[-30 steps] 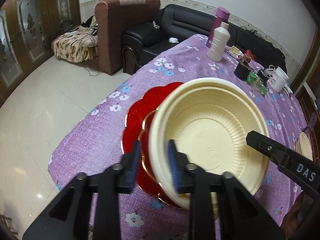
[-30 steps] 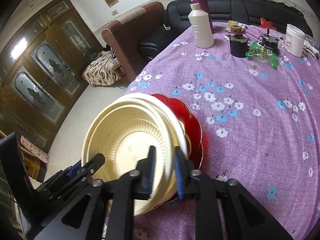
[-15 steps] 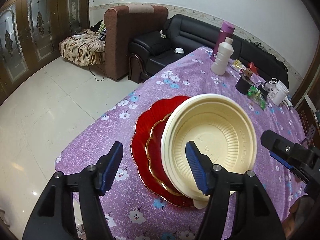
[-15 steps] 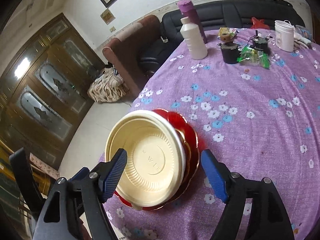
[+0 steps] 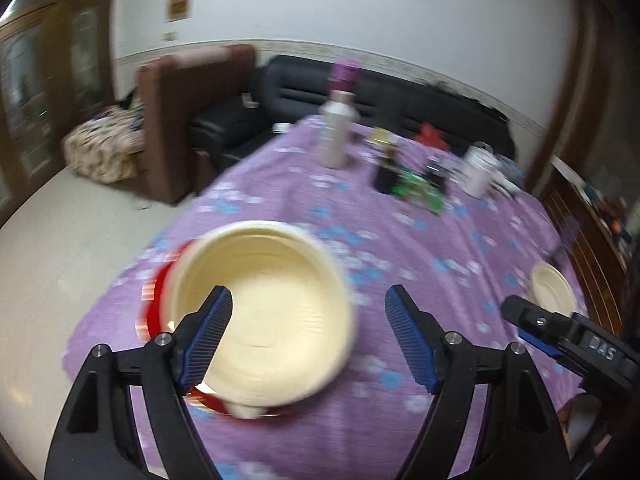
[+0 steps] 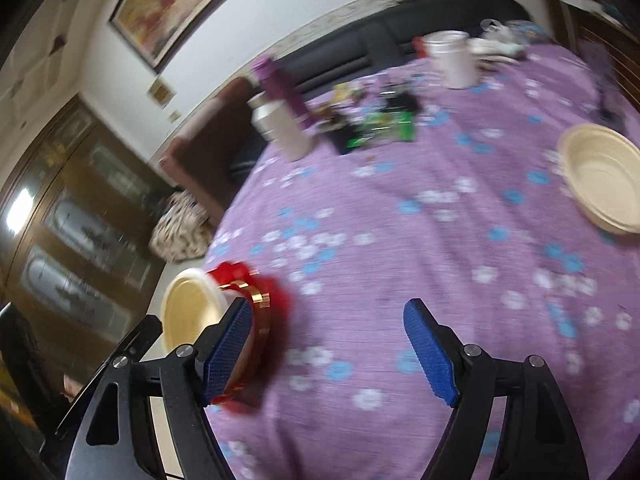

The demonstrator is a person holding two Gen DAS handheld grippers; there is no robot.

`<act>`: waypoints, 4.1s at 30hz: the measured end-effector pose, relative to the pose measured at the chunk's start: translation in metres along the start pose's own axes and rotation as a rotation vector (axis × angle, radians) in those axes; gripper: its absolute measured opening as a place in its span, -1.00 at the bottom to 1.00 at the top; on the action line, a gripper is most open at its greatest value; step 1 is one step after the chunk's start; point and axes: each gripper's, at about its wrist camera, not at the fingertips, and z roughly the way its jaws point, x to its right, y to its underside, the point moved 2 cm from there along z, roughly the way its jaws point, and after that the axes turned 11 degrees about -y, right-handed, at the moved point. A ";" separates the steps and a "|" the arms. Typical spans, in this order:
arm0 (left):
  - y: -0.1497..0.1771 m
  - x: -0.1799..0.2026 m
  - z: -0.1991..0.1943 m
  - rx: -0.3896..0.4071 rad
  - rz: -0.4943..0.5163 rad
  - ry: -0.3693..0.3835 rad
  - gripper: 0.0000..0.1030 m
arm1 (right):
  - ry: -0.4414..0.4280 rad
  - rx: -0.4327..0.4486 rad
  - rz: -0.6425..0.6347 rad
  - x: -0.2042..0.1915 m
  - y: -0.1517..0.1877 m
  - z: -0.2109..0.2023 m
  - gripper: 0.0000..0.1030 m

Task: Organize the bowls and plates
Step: 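Move both grippers to the second beige bowl near the phone stand, then grasp the rim of the second beige bowl with both grippers, then lift the second beige bowl and carry it toward the red plate stack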

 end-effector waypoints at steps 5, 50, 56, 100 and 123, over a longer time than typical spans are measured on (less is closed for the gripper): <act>0.004 0.067 0.007 -0.068 0.113 0.125 0.54 | 0.051 0.023 0.119 0.057 -0.001 -0.029 0.85; 0.029 0.362 0.096 -0.353 0.285 0.305 0.52 | 0.133 0.173 0.543 0.287 -0.075 -0.120 0.36; 0.032 0.369 0.101 -0.345 0.284 0.291 0.47 | 0.156 0.170 0.537 0.290 -0.077 -0.114 0.01; 0.035 0.282 0.071 -0.384 0.270 0.300 -0.74 | 0.144 0.093 0.441 0.215 -0.039 -0.107 -0.73; 0.027 0.200 0.050 -0.271 0.204 0.254 -0.73 | 0.082 0.068 0.331 0.145 -0.021 -0.082 -0.73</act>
